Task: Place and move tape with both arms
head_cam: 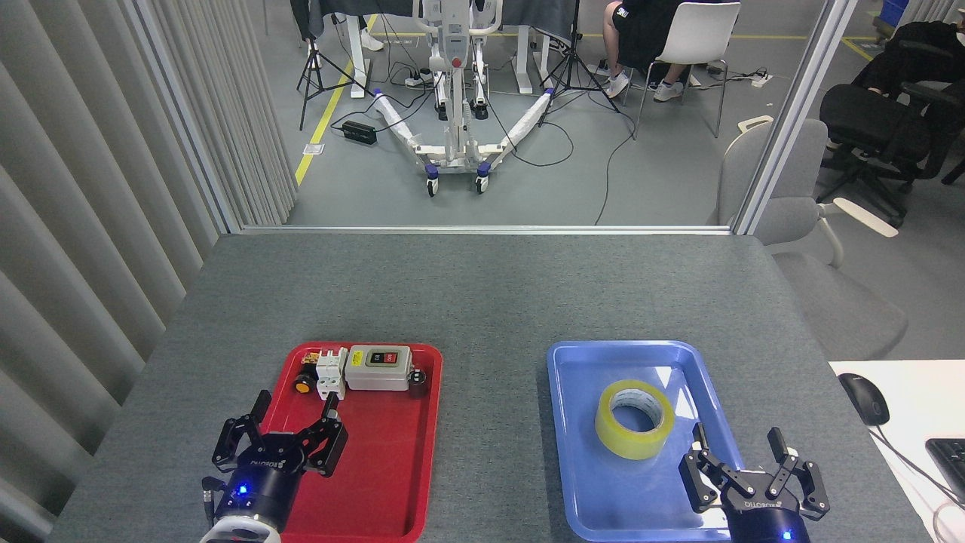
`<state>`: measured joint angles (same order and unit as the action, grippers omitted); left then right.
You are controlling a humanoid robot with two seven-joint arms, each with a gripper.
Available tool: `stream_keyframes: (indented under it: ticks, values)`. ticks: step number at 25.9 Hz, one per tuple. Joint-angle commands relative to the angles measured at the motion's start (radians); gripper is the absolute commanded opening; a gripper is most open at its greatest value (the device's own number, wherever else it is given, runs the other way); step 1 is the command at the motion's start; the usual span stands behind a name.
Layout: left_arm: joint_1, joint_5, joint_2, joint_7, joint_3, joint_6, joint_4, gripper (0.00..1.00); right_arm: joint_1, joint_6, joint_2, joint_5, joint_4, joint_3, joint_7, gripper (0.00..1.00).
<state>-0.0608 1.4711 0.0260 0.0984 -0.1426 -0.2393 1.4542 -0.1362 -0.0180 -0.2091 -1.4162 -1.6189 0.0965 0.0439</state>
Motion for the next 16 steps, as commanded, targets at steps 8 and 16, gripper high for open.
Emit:
stream_keyframes:
  ticks: [8,16]
  values:
    - [0.002,-0.002,-0.001,0.0,-0.005,0.0,0.0,1.0,0.0,0.001,0.005,0.0,0.001,0.0,-0.006,0.99]
    - [0.004,0.0,0.0,0.0,-0.02,-0.002,0.0,1.0,0.001,0.001,0.005,0.0,0.001,0.0,-0.006,0.99]
